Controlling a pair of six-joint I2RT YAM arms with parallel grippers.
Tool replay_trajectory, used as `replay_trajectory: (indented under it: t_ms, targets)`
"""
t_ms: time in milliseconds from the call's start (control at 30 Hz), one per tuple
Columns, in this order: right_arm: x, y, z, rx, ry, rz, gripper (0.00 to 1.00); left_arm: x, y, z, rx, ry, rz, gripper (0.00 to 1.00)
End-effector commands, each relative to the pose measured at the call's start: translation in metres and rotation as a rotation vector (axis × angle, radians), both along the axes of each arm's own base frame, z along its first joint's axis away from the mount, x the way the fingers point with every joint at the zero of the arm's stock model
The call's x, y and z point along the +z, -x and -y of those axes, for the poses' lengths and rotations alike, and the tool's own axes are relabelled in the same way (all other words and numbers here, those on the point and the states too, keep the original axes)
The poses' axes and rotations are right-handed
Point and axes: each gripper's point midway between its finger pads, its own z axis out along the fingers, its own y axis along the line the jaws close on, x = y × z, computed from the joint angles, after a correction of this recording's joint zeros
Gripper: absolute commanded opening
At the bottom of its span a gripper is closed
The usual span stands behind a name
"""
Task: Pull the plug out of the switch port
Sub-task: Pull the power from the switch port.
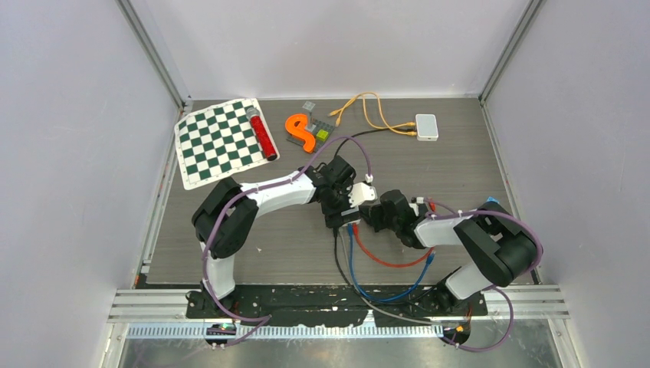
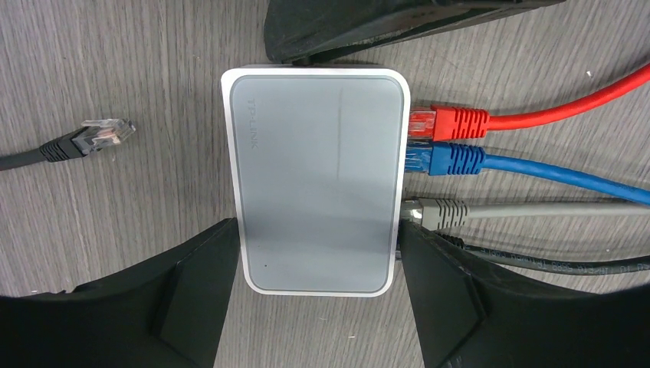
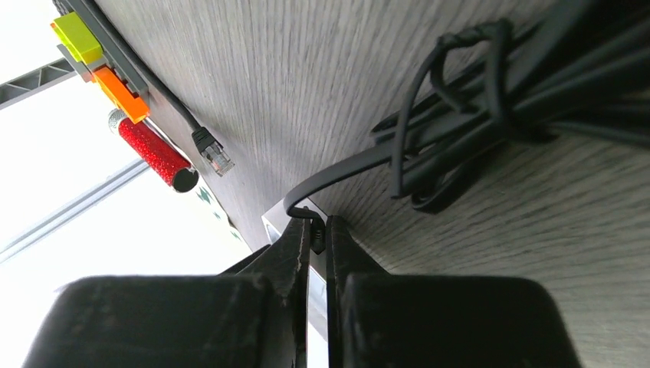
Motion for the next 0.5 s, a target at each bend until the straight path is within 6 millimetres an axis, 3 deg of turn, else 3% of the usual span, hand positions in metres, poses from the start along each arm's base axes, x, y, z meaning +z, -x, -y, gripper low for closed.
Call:
replay_trajectory:
  t_ms: [0, 400, 467]
  targets:
    - [-0.026, 0.016, 0.024, 0.0, 0.157, -0.055, 0.05, 0.008, 0.002, 0.004, -0.002, 0.031, 0.018, 0.78]
    - [0.004, 0.005, 0.026, 0.048, 0.167, 0.175, 0.05, 0.002, 0.009, 0.003, -0.014, 0.034, -0.013, 0.73]
    - [0.001, 0.009, 0.029, 0.037, 0.162, 0.163, 0.05, 0.0, 0.011, 0.003, -0.011, 0.029, -0.023, 0.72]
